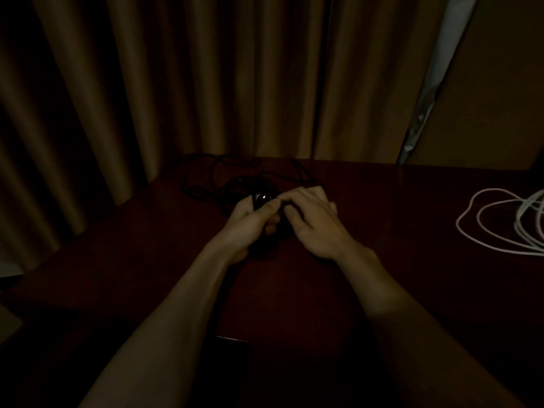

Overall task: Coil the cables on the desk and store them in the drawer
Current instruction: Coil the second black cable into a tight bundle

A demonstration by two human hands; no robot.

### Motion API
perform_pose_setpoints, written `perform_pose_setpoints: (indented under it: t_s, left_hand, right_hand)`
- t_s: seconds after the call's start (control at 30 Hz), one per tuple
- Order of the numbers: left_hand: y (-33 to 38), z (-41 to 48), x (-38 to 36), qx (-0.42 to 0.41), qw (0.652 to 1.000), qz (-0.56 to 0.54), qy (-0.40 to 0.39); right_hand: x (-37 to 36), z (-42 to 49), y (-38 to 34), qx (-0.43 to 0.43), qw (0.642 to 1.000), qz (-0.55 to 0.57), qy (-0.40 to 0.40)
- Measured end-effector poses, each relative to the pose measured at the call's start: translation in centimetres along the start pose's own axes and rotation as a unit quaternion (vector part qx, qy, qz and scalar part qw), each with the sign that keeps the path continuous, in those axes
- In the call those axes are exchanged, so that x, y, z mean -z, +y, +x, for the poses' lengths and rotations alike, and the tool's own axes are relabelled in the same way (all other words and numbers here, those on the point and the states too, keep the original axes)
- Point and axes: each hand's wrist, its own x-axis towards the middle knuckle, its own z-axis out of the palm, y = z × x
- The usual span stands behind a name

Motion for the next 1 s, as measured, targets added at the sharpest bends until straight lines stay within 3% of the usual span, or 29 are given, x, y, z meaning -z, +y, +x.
perform_pose_setpoints:
  t_s: [0.43,0.67,0.9,1.0]
  left_hand:
    - [0.0,-0.1,0.6,0.024,0.998,0.015,-0.054]
    - [-0.2,-0.1,0.1,0.012,0.999,0.053,-0.008]
    - [0.1,-0.1,0.5,0.042,0.998,-0.042,0.024]
    - [-0.4,0.1,0.4,0.015,0.998,-0.008,0.061]
  right_hand:
    - [0.2,0.3,1.1,-0.047,0.998,-0.002,-0.042]
    - [0.0,0.2,1.5,-0.056,0.998,-0.024,-0.03]
    - [0.0,0.4,2.2,-0.082,0.996,-0.033,-0.022]
    - [-0.1,0.4,2.0,-0.045,0.999,-0.002,0.022]
